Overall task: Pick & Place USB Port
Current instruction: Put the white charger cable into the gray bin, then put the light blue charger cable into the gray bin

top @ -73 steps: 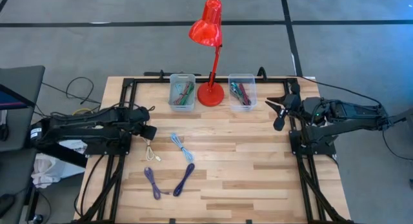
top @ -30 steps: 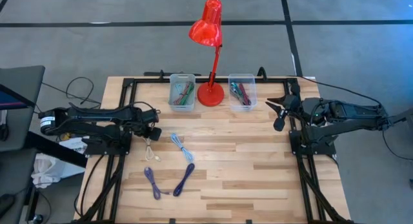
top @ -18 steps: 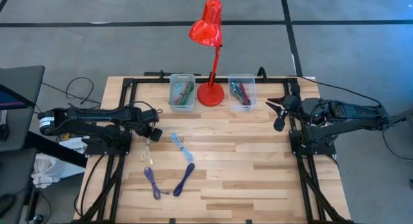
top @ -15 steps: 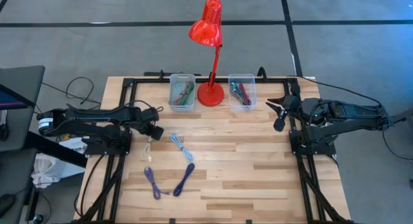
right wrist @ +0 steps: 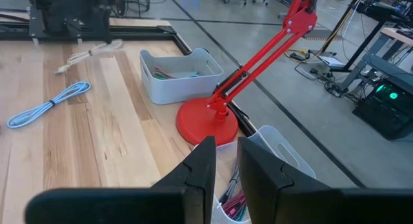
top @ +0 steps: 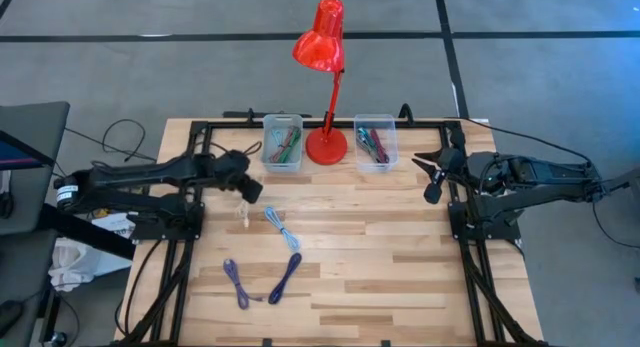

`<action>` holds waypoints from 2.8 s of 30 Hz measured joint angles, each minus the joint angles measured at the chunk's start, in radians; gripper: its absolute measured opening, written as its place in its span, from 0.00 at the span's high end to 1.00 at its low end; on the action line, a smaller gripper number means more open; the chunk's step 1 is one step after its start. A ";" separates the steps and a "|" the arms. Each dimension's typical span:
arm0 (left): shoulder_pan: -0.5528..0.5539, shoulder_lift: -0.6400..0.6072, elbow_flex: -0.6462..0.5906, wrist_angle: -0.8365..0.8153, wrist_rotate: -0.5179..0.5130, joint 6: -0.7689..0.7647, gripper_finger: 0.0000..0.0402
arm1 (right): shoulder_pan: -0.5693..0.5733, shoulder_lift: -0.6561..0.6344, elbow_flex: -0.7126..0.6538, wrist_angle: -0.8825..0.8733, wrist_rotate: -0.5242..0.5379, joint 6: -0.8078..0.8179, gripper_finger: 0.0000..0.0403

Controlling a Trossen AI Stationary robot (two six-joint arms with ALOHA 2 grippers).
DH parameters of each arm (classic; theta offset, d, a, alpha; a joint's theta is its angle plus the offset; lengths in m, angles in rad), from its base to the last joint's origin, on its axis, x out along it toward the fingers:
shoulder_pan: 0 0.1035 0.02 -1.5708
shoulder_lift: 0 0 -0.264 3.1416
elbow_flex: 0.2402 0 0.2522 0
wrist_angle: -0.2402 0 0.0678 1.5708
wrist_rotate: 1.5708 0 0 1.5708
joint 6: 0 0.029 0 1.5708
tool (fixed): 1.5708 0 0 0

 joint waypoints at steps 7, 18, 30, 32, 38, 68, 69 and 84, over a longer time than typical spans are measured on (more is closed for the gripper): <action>0.000 0.000 0.166 0.002 -0.069 0.124 1.00 | 0.000 0.000 0.000 0.000 0.000 0.002 0.86; 0.036 0.029 0.225 0.204 -0.189 0.368 1.00 | 0.000 0.000 0.000 0.000 0.000 0.002 0.86; 0.258 0.207 0.225 0.475 -0.045 0.515 1.00 | 0.000 0.000 0.000 -0.001 0.000 0.001 0.86; 0.303 0.232 0.225 0.496 0.016 0.500 1.00 | 0.000 0.000 0.000 -0.001 0.000 0.002 0.86; 0.373 0.321 0.225 0.531 0.040 0.498 1.00 | 0.000 0.000 0.000 -0.001 0.000 0.002 0.86; 0.396 0.595 0.225 0.692 0.114 0.455 0.98 | 0.000 0.000 0.000 -0.002 0.000 0.001 0.86; 0.396 0.595 0.225 0.706 0.111 0.452 0.97 | 0.000 0.000 0.000 -0.003 0.000 0.001 0.86; 0.392 0.588 0.225 0.765 0.143 0.467 0.81 | 0.000 0.000 0.000 -0.016 0.000 0.002 0.86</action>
